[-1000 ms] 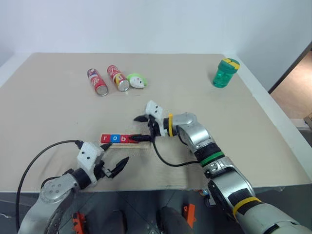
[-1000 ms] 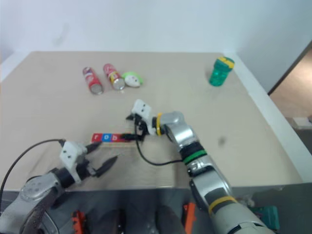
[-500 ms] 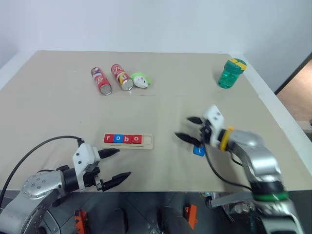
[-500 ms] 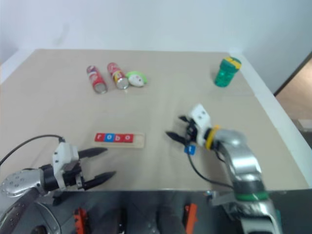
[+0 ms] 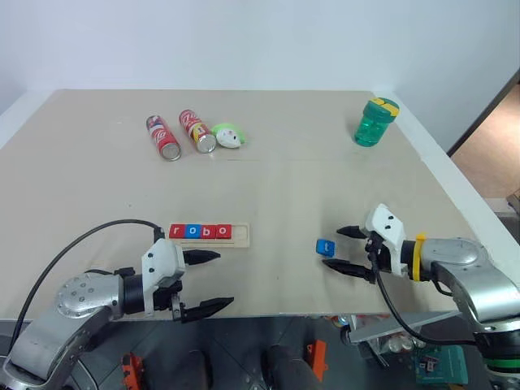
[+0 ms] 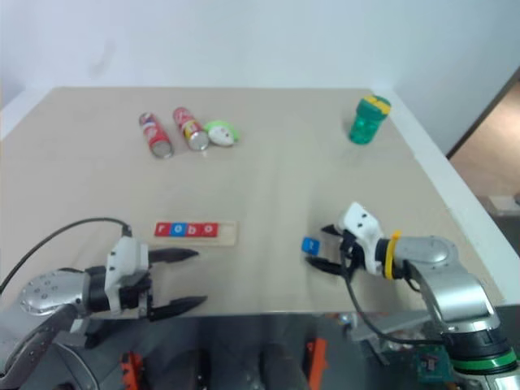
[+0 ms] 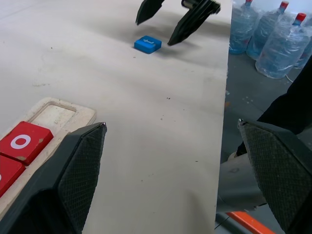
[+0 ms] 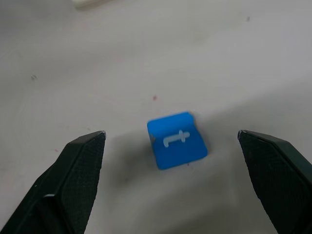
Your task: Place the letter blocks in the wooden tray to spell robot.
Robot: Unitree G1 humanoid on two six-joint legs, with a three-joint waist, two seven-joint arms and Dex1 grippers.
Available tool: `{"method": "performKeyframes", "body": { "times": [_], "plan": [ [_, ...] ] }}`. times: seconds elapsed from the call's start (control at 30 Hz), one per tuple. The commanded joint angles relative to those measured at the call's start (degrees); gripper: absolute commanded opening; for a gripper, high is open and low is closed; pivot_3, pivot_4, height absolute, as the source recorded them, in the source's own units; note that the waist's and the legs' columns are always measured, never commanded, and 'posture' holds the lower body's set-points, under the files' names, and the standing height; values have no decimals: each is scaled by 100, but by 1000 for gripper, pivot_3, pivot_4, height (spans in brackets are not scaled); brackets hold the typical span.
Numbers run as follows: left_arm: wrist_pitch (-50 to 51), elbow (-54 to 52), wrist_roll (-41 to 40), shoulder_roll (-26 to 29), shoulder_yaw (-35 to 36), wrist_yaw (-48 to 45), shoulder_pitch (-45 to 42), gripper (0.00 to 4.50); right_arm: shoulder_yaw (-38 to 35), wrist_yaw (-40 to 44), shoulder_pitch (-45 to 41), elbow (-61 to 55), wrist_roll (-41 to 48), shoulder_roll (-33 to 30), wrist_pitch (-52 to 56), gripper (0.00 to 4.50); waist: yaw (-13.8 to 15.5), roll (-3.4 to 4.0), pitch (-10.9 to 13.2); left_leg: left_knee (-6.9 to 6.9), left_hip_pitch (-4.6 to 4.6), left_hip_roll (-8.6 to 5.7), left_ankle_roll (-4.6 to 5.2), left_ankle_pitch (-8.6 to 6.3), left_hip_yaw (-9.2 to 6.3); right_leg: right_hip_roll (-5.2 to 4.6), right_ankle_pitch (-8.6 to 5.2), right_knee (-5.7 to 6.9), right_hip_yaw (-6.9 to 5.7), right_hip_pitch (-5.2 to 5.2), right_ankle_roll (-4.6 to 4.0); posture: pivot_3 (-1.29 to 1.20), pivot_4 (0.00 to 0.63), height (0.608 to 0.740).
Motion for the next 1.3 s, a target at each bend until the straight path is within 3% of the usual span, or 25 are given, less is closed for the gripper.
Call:
{"method": "performKeyframes", "body": {
  "times": [0.03,0.33,0.5,0.63,0.77,0.9,1.3],
  "plan": [
    [-129,-63,67,-32,36,51,-5,4500,76,-131,-147,180,-109,86,-216,4244,1,0,0,-1,0,0,0,0,0,0,-1,0,0,0,2,0,150,739],
    [-199,-98,172,-37,125,152,265,4500,6,-415,-64,62,144,330,191,1235,2,-1,-1,2,0,-1,-1,-1,-7,0,6,0,-2,4,19,0,150,739],
    [-158,-108,142,-132,190,323,306,4500,37,-538,-102,-285,220,389,311,1196,2,-1,-1,10,1,0,0,0,-5,0,4,0,-1,6,8,0,150,739],
    [-163,69,335,-319,293,739,291,4500,303,-443,-924,-163,246,633,210,1196,-28,3,2,11,3,9,0,0,-2,2,18,1,10,-4,5,0,150,739],
    [-124,576,519,-655,484,1351,90,4500,1131,33,-2195,679,-102,1151,-378,1196,-39,3,4,13,10,9,7,4,8,8,30,1,5,-1,0,0,150,739],
    [-55,584,476,-876,544,1613,-3,4500,1699,342,-2767,1448,-424,1556,-883,1196,-3,-15,-1,11,3,17,10,6,0,13,34,1,-10,0,7,0,150,739],
    [-71,304,595,-1117,462,1973,252,4500,2227,886,-3419,3177,-994,2312,-1951,1196,18,-14,0,6,-33,-2,-6,-4,-17,0,39,0,-14,-19,1,0,150,739]
  ]
}}
